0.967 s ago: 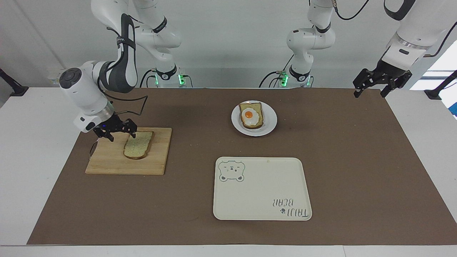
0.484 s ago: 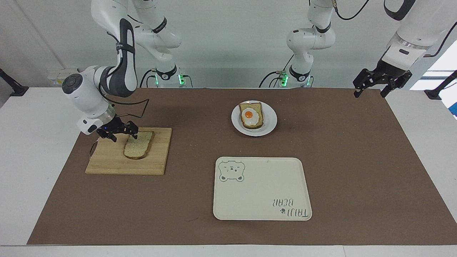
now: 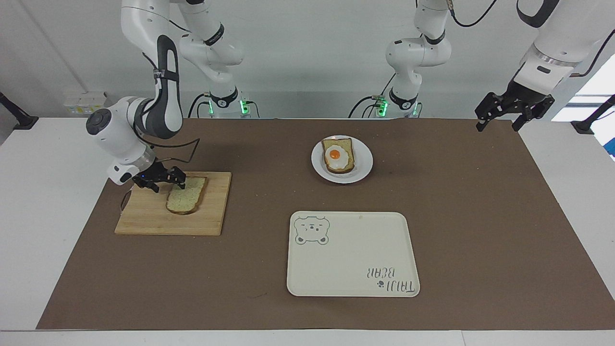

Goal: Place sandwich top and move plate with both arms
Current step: 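Reach the right gripper to the bread slice on the wooden board, then close the right gripper on the bread slice edge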

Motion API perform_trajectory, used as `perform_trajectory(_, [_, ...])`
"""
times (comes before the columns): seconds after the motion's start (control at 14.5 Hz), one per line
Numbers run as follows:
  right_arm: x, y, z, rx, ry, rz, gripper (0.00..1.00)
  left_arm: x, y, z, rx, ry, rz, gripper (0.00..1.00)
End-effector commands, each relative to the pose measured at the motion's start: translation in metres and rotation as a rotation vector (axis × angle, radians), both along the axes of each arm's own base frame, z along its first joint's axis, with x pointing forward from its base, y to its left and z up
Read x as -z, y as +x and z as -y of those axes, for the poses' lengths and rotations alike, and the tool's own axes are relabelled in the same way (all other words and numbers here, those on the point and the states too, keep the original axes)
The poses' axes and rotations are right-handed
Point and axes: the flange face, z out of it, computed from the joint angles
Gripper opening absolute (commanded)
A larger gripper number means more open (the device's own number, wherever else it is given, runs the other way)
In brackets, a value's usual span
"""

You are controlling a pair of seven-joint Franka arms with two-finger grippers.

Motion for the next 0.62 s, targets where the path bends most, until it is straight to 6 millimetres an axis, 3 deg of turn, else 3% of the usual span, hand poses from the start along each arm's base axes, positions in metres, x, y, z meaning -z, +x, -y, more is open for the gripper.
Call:
perform_trajectory(0.0, [-0.0003,-0.0014,0.001,-0.01,0.019,0.021,0.48,-0.0057,-0.0042,-0.0019,0.01,-0.01,-0.005,1.0])
perform_trajectory(0.21, [-0.0003,-0.0014,0.001,-0.004,0.019,0.02,0.04,-0.0057,-0.0042,-0.0019,0.01,-0.01,-0.005,1.0])
perform_trajectory(0.28, [-0.0002,-0.0016,0.0009,0.006,0.019,0.017,0.0,-0.0057,-0.0042,-0.0019,0.01,-0.01,-0.005,1.0])
perform_trajectory(0.55, [0.0012,0.0008,-0.0071,0.019,0.018,0.01,0.0,-0.0057,-0.0042,-0.0019,0.01,-0.01,-0.005,1.0])
